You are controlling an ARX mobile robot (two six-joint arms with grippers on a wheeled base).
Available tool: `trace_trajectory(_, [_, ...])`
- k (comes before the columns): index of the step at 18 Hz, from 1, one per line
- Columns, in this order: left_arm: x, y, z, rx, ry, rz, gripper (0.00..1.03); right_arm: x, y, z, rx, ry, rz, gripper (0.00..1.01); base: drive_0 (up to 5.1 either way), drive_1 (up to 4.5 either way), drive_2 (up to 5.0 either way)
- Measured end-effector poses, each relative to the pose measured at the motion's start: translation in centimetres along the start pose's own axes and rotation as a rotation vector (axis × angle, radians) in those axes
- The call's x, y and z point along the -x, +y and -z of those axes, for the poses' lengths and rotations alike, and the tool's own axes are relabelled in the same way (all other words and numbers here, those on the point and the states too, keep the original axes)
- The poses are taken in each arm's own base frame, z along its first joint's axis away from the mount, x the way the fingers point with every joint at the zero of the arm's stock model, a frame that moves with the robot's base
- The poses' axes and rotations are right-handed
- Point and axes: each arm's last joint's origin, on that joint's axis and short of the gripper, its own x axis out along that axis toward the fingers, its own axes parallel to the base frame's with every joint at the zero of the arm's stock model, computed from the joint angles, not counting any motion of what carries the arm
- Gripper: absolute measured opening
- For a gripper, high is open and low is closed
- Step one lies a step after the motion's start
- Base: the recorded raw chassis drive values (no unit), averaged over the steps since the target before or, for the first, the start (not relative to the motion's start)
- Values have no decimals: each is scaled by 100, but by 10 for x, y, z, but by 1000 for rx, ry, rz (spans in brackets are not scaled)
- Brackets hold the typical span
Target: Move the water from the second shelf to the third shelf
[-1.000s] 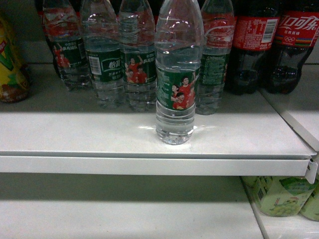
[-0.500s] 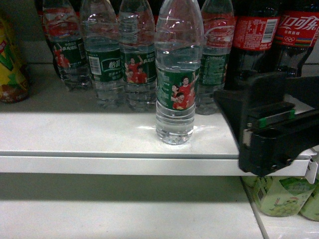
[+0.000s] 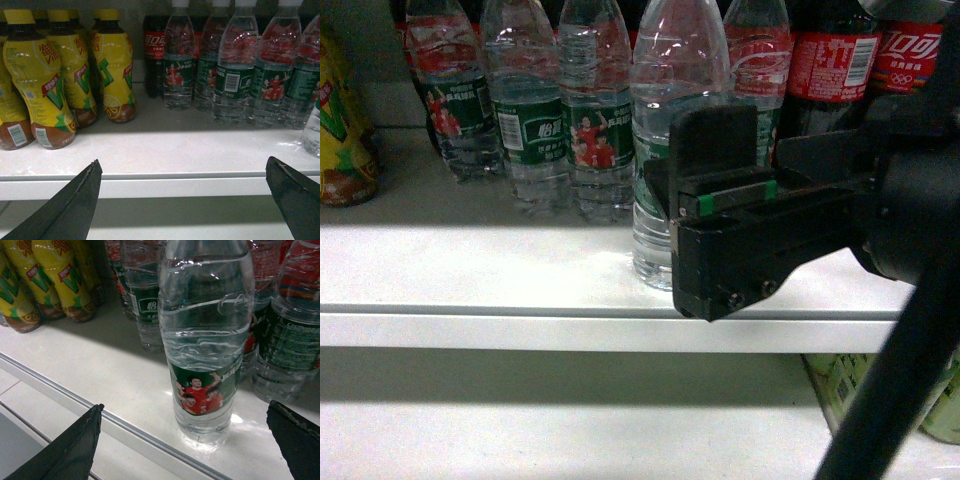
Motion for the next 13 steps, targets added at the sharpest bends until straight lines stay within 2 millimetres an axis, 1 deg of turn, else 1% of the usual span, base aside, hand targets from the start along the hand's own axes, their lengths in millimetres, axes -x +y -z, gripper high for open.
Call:
trace_trajectory(3, [0, 0, 0, 0, 0, 0, 98, -18, 2, -6, -27, 14, -11, 98, 0, 0, 0])
trace_trajectory(6, [0, 0, 0, 0, 0, 0, 98, -35, 6, -8, -45, 40, -16, 98, 0, 0, 0])
trace_trajectory(13, [0, 0, 0, 0, 0, 0, 98, -68, 7, 1, -67, 72, 87, 98, 0, 0, 0])
